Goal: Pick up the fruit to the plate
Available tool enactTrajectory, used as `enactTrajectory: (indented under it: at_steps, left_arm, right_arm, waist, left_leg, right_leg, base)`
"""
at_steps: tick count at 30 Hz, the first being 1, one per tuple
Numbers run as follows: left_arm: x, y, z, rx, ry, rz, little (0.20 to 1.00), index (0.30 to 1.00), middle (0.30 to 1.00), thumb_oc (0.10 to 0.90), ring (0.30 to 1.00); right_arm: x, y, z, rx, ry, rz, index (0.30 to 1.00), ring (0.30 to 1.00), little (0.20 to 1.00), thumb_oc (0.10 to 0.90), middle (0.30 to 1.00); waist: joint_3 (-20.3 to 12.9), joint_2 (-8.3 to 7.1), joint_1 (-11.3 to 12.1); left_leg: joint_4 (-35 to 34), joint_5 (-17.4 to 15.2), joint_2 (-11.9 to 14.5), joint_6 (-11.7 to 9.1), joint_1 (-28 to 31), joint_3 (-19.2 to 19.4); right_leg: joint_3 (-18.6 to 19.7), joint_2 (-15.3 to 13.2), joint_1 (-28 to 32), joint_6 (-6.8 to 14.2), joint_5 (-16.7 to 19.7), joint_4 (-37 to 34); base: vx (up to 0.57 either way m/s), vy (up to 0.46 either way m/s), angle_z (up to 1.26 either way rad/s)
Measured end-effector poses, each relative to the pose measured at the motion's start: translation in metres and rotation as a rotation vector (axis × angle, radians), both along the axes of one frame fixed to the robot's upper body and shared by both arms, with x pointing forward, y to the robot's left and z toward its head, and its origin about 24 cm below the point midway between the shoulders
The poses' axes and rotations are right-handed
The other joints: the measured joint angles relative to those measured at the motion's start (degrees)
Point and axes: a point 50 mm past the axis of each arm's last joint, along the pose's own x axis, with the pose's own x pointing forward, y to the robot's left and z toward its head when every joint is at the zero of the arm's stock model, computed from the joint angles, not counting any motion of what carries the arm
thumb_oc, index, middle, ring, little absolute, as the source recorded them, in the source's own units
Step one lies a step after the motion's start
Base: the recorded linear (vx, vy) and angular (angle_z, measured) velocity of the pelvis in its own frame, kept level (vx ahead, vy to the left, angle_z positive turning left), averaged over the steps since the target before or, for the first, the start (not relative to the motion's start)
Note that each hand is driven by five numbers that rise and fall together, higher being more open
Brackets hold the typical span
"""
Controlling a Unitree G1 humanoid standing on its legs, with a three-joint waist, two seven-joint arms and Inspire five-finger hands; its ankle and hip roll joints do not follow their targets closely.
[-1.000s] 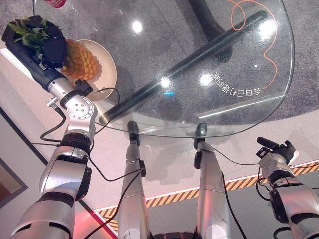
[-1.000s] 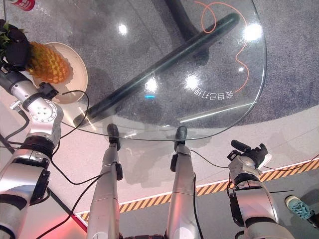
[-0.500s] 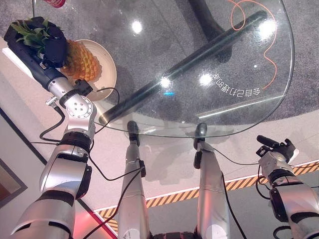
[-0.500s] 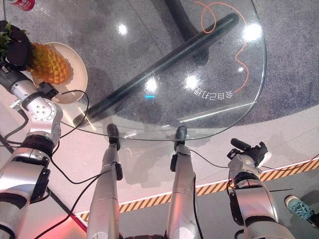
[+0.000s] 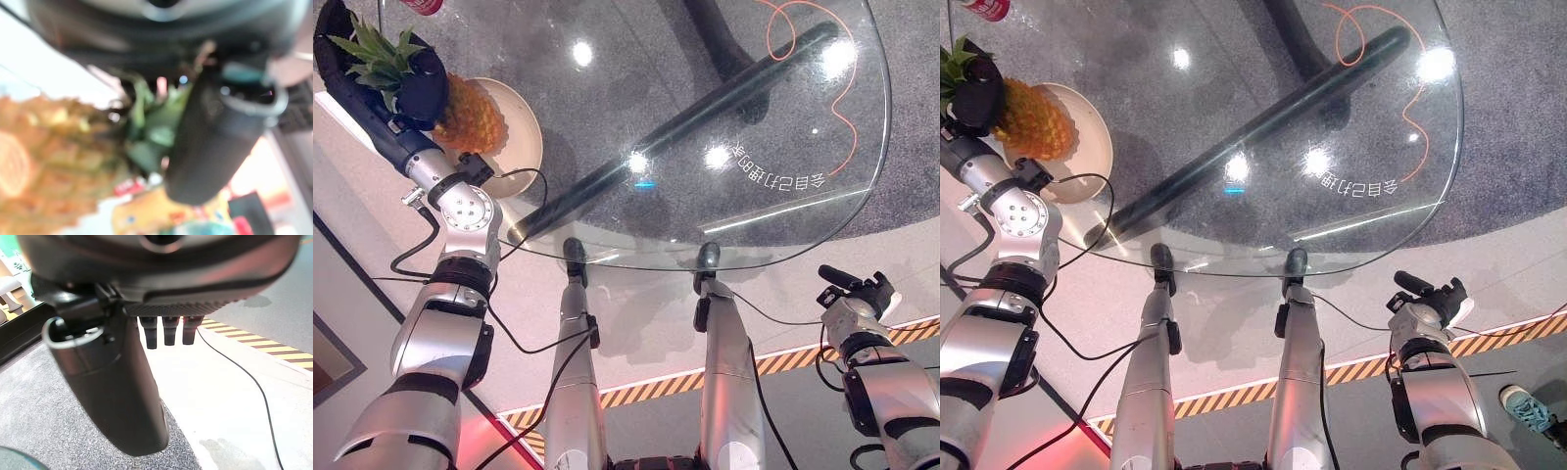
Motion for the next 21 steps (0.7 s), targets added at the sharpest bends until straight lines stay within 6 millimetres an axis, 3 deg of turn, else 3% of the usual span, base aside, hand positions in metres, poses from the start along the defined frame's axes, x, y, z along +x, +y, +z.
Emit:
enactTrajectory:
  at_steps: [18, 21]
  left_arm:
    - [0.000, -0.014, -0.002, -0.011, -0.046, -0.057, 0.853, 0.860, 0.860, 0.753, 0.860]
    - [-0.002, -0.016, -0.005, -0.014, -0.053, -0.071, 0.900, 0.900, 0.900, 0.800, 0.900]
  right_arm:
    - [0.002, 0.002, 0.002, -0.014, -0.009, 0.010, 0.900, 0.900, 0.900, 0.800, 0.900]
    - [0.002, 0.002, 0.002, -0.014, -0.009, 0.011, 0.900, 0.900, 0.900, 0.800, 0.900]
  waist:
    - [0.00, 0.00, 0.36]
    - [0.00, 0.00, 0.47]
  left_leg:
    - [-0.06, 0.07, 0.14, -0.04, -0.06, -0.20]
    - [-0.09, 0.07, 0.14, -0.05, -0.07, -0.21]
  right_leg:
    - [-0.13, 0.17, 0.03, 0.12, -0.09, -0.01]
    - [-0.15, 0.18, 0.03, 0.55, -0.38, -0.04]
  base:
    - [0.00, 0.000, 0.00]
    - [-0.01, -0.003, 0.00]
